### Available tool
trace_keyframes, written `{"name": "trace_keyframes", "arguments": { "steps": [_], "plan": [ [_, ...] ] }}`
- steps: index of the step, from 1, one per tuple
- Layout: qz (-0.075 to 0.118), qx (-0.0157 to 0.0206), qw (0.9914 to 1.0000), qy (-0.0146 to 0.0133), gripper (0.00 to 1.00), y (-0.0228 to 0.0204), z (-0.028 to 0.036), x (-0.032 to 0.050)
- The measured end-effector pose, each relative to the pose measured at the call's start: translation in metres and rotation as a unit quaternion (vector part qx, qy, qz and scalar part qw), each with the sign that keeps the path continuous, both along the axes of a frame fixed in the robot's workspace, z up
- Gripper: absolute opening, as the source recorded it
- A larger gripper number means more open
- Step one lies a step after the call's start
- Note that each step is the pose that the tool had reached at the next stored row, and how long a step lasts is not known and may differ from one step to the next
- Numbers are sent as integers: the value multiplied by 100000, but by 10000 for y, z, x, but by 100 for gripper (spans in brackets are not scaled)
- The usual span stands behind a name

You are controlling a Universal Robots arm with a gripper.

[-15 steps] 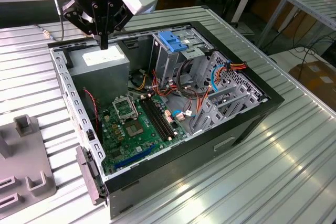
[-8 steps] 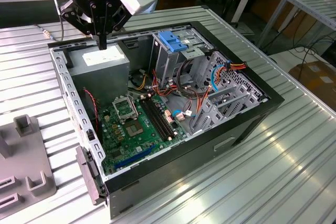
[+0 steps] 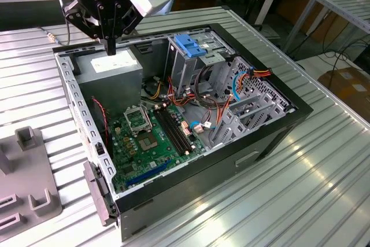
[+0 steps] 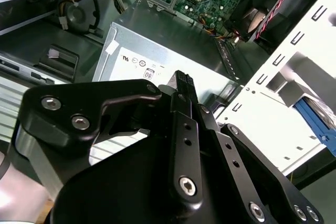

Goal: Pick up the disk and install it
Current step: 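Reach for the disk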

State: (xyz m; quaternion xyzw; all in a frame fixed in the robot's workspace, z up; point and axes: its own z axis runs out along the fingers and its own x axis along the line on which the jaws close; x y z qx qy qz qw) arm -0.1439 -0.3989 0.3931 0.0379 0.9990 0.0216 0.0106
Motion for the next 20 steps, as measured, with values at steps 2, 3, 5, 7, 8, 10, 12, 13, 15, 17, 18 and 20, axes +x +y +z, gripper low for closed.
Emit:
{"name": "trace_keyframes", "arguments": {
  "steps": [2, 3, 5, 7, 8, 10, 12, 13, 15, 17, 18, 20],
  "plan": [
    [-3, 2, 100000, 23, 10, 0, 0, -6],
    [-2, 0, 100000, 35, 10, 0, 0, -11],
    [-1, 3, 100000, 50, 10, 0, -1, -18],
    [-3, 0, 100000, 73, 10, 0, -1, -28],
    [-2, -1, 100000, 82, 10, 0, -1, -33],
    [-2, 3, 100000, 90, 10, 0, -1, -51],
    [-5, 3, 100000, 90, 10, 0, -1, -89],
    [-4, 4, 100000, 90, 10, 0, -1, -108],
    [-2, 3, 100000, 93, 10, 0, -1, -145],
    [-1, 5, 100000, 89, 10, 0, -2, -171],
    [-2, 2, 100000, 91, 10, 0, -1, -181],
    [0, 3, 100000, 91, 10, 0, -2, -207]
  ]
}}
